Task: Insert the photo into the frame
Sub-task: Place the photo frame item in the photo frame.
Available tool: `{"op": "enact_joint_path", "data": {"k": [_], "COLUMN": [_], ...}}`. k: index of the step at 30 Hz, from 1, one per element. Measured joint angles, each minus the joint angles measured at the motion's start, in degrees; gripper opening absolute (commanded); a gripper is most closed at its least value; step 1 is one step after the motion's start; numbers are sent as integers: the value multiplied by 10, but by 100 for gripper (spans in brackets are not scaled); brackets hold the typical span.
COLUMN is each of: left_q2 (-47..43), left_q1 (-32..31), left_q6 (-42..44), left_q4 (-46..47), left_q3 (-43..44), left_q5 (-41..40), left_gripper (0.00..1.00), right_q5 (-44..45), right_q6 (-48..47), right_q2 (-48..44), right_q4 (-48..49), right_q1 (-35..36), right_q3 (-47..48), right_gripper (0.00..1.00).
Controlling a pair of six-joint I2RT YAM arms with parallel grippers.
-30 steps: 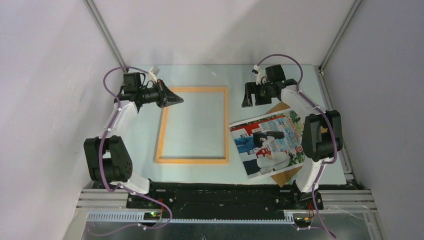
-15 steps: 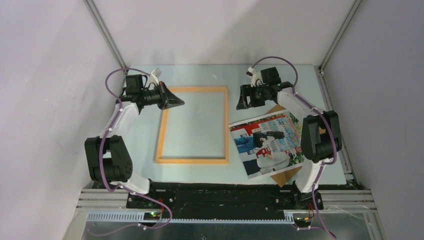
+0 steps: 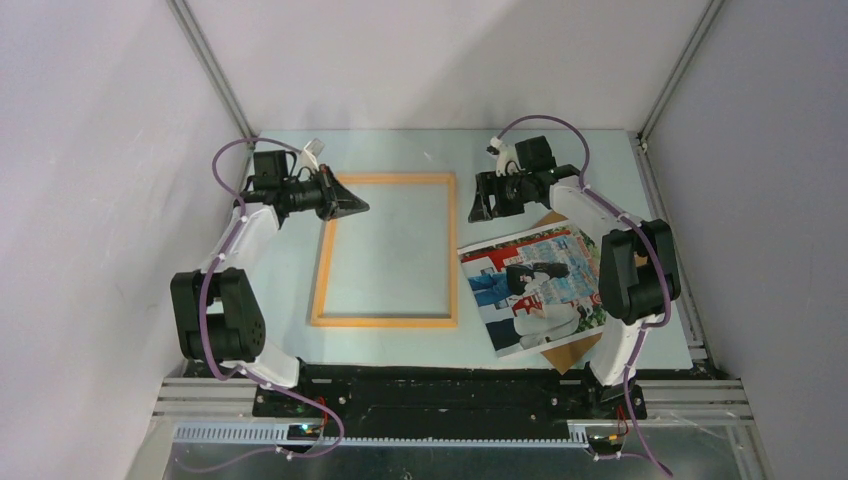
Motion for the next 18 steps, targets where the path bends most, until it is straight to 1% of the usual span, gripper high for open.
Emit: {"op": "enact_joint_path", "data": {"k": [18], "left_q2": [0], "left_q1": [-8], "left_q6": [0], "left_q4": [11], "left_q3": [-17], "left_q5": [-7], "left_gripper": [0], "right_q5": [0], "right_q6": [0], "right_q2": [0], "right_q4": [0], "right_q1": [0], "right_q3": [0], "right_gripper": [73]}}
